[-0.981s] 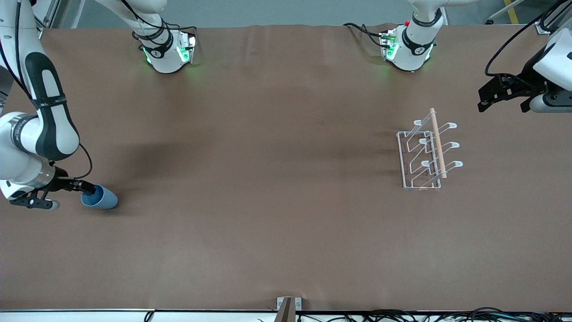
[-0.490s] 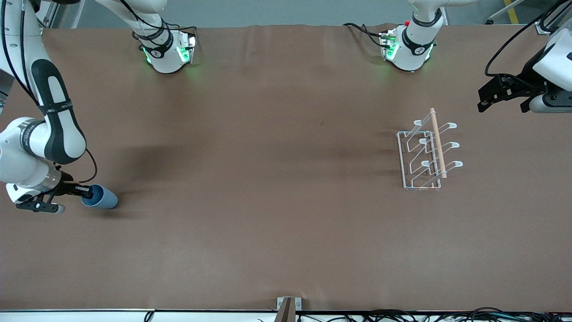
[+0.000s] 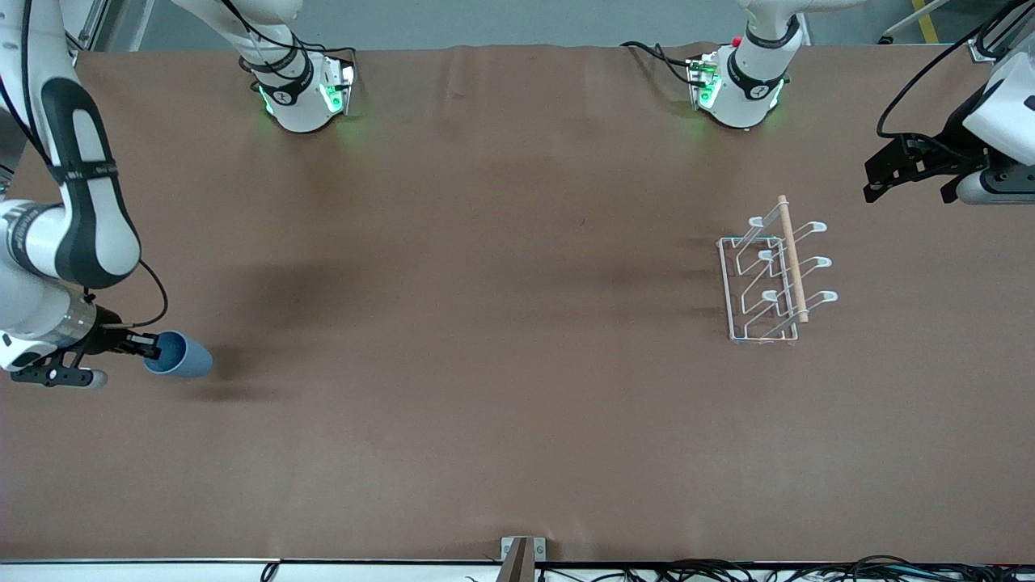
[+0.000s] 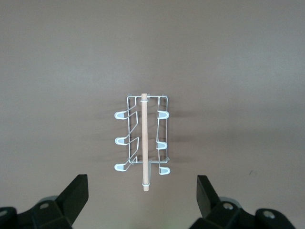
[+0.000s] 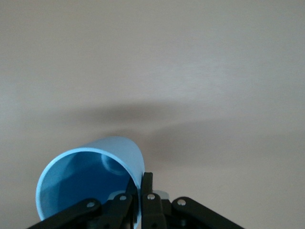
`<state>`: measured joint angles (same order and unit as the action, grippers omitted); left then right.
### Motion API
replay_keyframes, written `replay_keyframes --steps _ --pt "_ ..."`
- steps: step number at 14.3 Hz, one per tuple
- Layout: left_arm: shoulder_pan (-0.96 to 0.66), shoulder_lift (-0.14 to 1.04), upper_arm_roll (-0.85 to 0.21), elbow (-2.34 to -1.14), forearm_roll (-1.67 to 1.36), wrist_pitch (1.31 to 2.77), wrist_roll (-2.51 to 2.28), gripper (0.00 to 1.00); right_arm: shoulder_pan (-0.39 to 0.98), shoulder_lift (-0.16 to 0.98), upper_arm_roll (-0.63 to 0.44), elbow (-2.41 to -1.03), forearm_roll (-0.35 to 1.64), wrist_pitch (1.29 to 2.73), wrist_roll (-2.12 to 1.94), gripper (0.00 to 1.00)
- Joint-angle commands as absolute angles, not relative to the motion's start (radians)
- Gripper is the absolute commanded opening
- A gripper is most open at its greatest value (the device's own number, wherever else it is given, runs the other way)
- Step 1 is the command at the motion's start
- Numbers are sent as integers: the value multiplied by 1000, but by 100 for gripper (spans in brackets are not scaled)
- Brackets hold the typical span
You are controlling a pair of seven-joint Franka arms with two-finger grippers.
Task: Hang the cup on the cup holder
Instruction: 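Lift the blue cup with the right gripper while the left gripper reaches over, then grasp the cup base with the left gripper beside the right gripper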
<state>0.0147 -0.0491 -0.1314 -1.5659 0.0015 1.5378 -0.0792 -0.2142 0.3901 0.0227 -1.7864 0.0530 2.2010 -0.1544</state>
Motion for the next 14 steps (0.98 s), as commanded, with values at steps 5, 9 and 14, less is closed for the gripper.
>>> replay_keyframes --steps 5,9,14 --pt "12 -38 -133 -1542 -12 1517 -63 100 -158 222 153 -1819 459 2014 -156 0" --pt "-67 -11 -193 -1540 -9 1519 -75 100 -59 227 187 -1818 777 2009 -155 0" --pt "-239 93 -267 -1441 -9 1563 -83 100 69 232 186 -1813 1197 2013 -158 0"
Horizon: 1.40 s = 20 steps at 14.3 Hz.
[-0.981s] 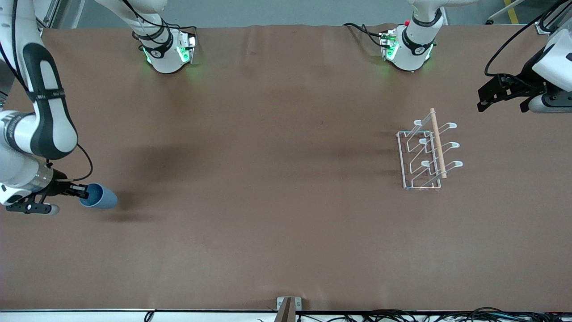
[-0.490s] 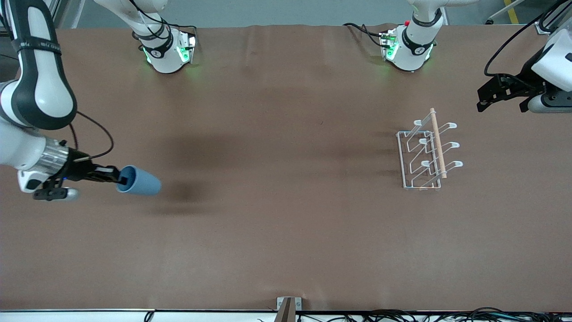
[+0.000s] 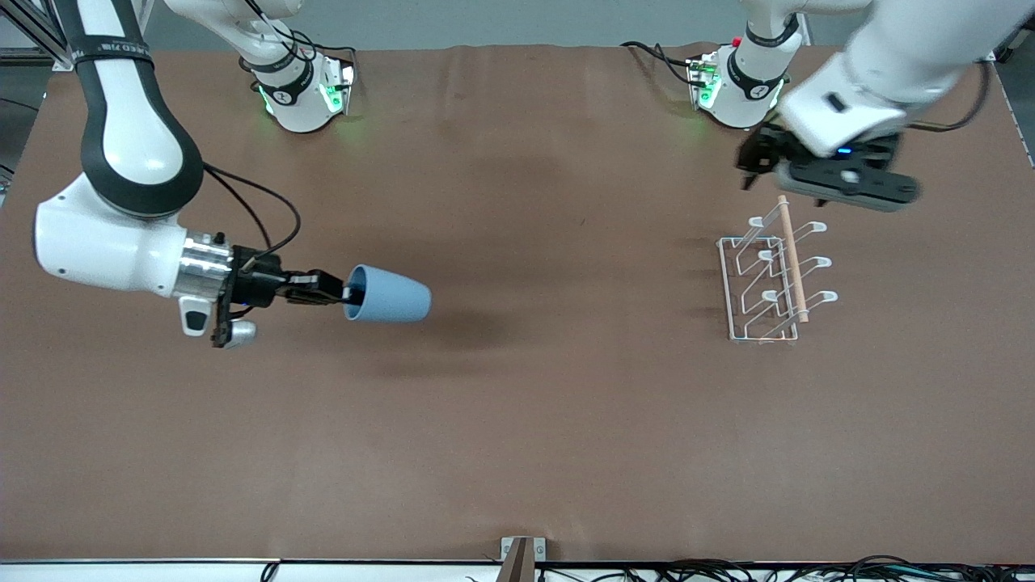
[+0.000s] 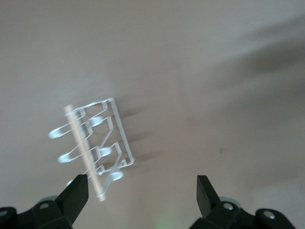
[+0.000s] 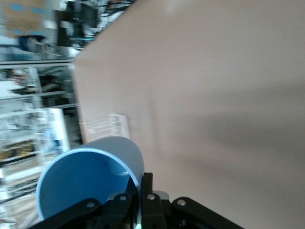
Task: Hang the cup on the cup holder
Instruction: 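Grasp the cup base with the left gripper beside the right gripper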
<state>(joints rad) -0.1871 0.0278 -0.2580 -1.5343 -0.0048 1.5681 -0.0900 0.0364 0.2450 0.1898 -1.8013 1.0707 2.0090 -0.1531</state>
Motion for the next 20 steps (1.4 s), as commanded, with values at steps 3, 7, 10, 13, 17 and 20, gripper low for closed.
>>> replay_keyframes --steps 3,7,10,13,17,20 --pt "-340 140 -268 -1382 -9 1615 -63 100 126 253 186 -1769 1322 2010 -155 0" --pt "-466 185 -267 -1378 -2 1790 -71 100 190 307 186 -1740 1443 2008 -155 2" --pt "-512 233 -267 -1329 9 1830 -68 100 221 327 187 -1733 1465 2006 -155 2" --pt "-543 282 -267 -1289 63 1897 -8 100 245 333 187 -1735 1509 1990 -155 2" --pt "-542 317 -264 -1290 64 1960 173 100 247 333 187 -1735 1513 1944 -153 2" --pt "-545 328 -264 -1295 72 1960 210 100 249 333 186 -1735 1514 1930 -155 2"
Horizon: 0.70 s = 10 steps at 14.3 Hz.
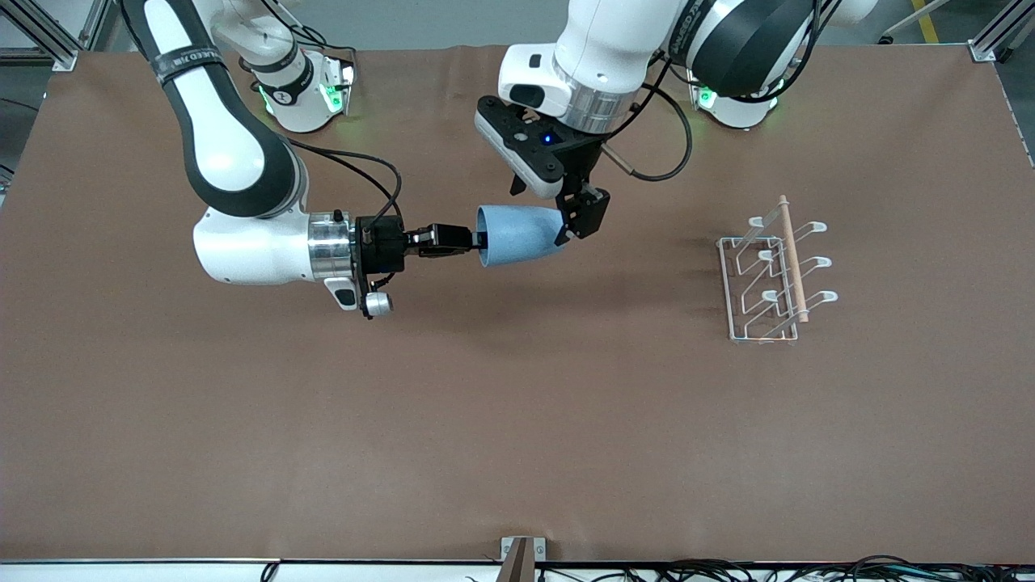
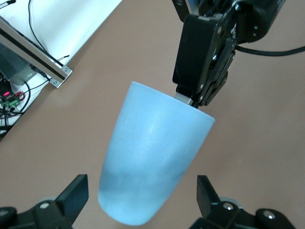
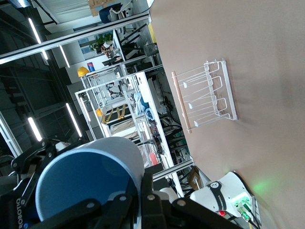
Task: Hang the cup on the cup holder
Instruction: 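Grasp the cup base with the left gripper beside the right gripper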
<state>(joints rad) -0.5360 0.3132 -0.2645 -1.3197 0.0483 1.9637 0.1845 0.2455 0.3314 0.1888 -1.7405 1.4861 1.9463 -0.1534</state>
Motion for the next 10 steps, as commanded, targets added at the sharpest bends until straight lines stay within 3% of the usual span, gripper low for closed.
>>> replay_keyframes --steps 1,4,5,9,10 --pt "-545 340 -267 -1295 96 1960 218 100 250 333 187 -1735 1514 1930 -153 2" --pt "-557 360 -267 -1295 109 1960 225 99 259 333 187 -1738 1514 1930 -150 2" --pt "-557 367 -267 -1293 109 1960 225 93 259 333 186 -1740 1514 1930 -150 2" --pt "-557 367 -267 -1295 110 1960 236 29 259 333 186 -1740 1514 1928 -149 3" --pt "-554 367 -265 -1295 115 1960 259 21 259 333 186 -1740 1514 1928 -149 3"
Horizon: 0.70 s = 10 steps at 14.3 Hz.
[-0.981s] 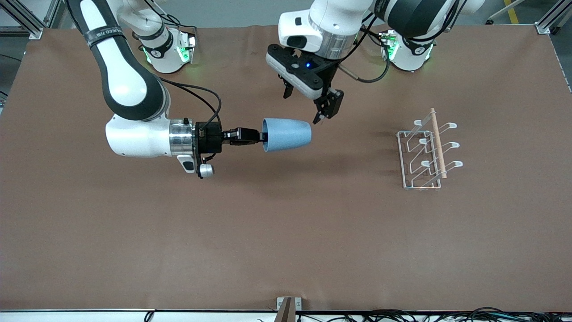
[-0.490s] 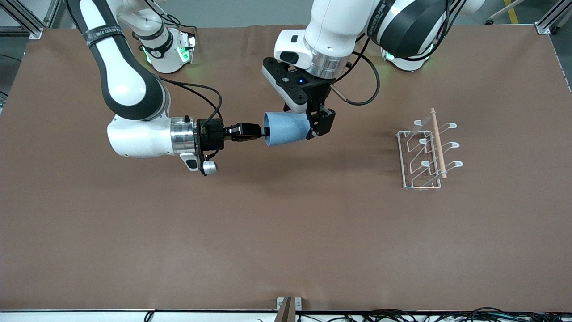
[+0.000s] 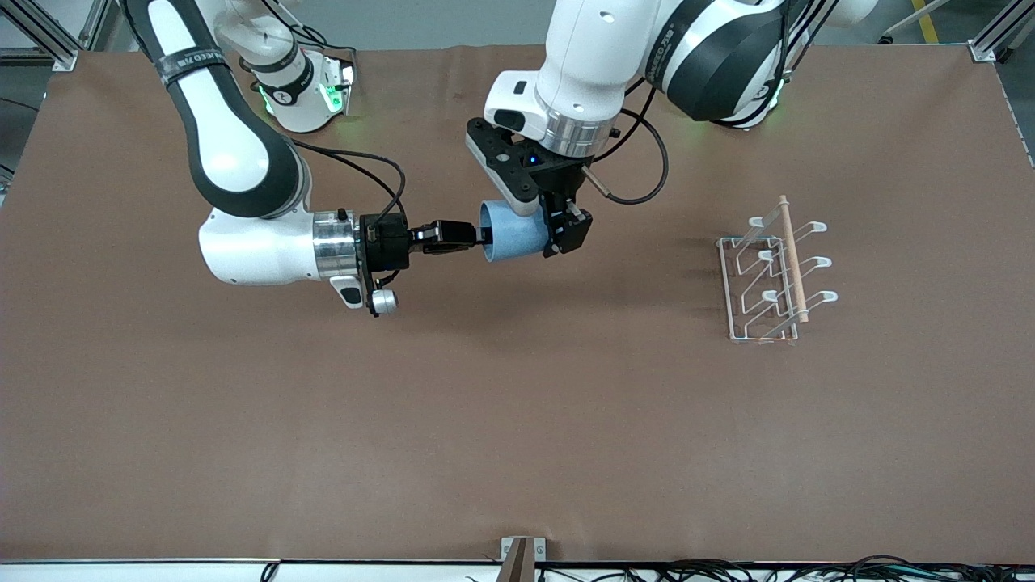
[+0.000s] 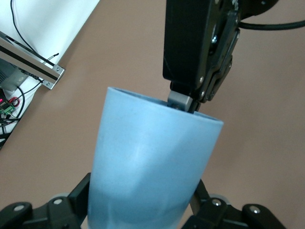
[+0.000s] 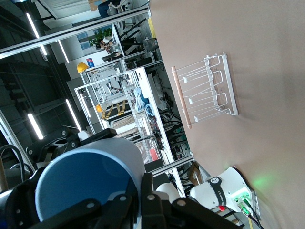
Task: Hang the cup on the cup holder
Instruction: 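Open the right gripper and pull it back from the cup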
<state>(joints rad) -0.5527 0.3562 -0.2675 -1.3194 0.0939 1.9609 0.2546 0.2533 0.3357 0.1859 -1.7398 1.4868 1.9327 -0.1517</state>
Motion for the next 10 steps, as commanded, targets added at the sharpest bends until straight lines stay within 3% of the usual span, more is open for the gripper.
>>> replay_keyframes --steps 1,3,4,5,6,10 --pt "-548 364 -265 -1295 124 1956 274 20 258 333 186 -1740 1514 1928 -149 4" --pt "-534 354 -261 -1301 150 1924 293 18 256 333 186 -1740 1514 1928 -147 9" --pt "-526 353 -256 -1301 153 1867 302 18 255 333 186 -1738 1513 1927 -138 40" --pt "-523 351 -253 -1301 170 1830 302 18 253 333 186 -1738 1513 1919 -135 94" --pt "-517 350 -253 -1301 188 1791 302 18 249 333 184 -1738 1513 1896 -135 100" --pt "-473 354 -253 -1310 280 1669 304 19 204 328 175 -1762 1461 1864 -144 100"
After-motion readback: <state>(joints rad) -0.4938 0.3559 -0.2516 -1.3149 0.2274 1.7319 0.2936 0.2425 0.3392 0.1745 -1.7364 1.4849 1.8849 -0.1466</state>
